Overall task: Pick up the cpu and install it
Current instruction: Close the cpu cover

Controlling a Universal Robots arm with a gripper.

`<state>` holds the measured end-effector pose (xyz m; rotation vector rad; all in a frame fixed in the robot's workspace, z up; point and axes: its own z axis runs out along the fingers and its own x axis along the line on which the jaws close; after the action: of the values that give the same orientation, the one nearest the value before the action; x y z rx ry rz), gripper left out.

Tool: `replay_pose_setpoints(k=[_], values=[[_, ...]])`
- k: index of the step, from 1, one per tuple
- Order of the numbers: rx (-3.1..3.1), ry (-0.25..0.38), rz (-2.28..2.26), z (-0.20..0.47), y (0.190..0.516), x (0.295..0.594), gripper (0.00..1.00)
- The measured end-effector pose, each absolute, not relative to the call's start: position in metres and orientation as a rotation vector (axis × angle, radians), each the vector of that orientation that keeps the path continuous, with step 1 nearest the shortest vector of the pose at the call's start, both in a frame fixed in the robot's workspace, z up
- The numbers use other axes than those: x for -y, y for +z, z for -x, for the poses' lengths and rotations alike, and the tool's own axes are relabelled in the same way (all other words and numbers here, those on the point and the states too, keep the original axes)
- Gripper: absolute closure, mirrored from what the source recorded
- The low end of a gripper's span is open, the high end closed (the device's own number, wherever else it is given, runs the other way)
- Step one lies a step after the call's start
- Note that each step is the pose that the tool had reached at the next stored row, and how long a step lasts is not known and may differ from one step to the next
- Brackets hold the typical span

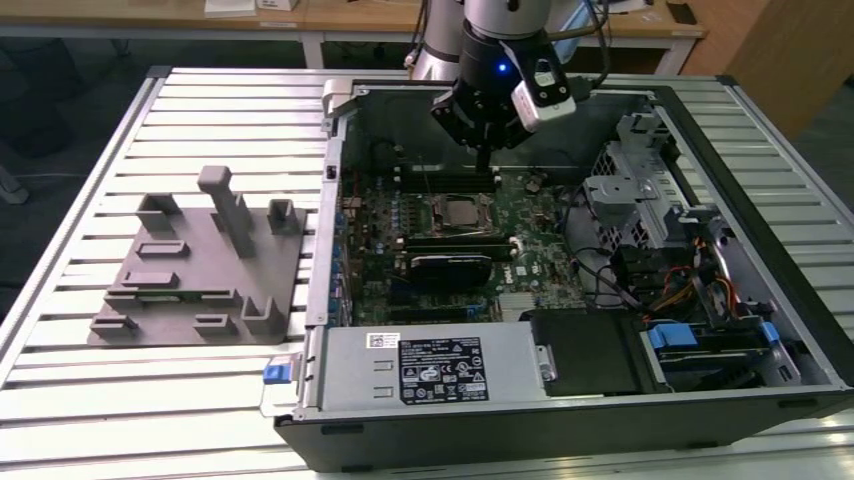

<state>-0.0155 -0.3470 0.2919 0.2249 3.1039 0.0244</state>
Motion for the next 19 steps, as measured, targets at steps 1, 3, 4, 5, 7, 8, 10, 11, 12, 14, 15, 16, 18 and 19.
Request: replay_pose_setpoints(k=[1, 3, 4, 5, 7, 8, 10, 11, 12, 14, 15, 16, 18, 19], values=[[-3.104, 0.024, -0.225, 0.015, 0.292, 0.347, 0.89], [-3.104, 0.025, -0.225, 0.015, 0.291, 0.347, 0.89], [-3.104, 0.025, -0.225, 0.015, 0.291, 0.347, 0.89], [-3.104, 0.025, -0.225, 0.016, 0.29, 0.347, 0.89], [-3.104, 0.025, -0.225, 0.016, 0.288, 0.346, 0.89], [-3.104, 0.024, -0.225, 0.016, 0.287, 0.346, 0.89], [-3.104, 0.024, -0.225, 0.016, 0.285, 0.345, 0.89], [-3.104, 0.025, -0.225, 0.016, 0.284, 0.345, 0.89], [-3.104, 0.025, -0.225, 0.016, 0.283, 0.345, 0.89], [-3.104, 0.024, -0.224, 0.016, 0.281, 0.345, 0.89], [-3.104, 0.024, -0.224, 0.016, 0.279, 0.345, 0.89], [-3.104, 0.024, -0.223, 0.017, 0.278, 0.345, 0.89], [-3.104, 0.024, -0.22, 0.017, 0.275, 0.345, 0.89], [-3.104, 0.025, -0.219, 0.018, 0.273, 0.345, 0.89]])
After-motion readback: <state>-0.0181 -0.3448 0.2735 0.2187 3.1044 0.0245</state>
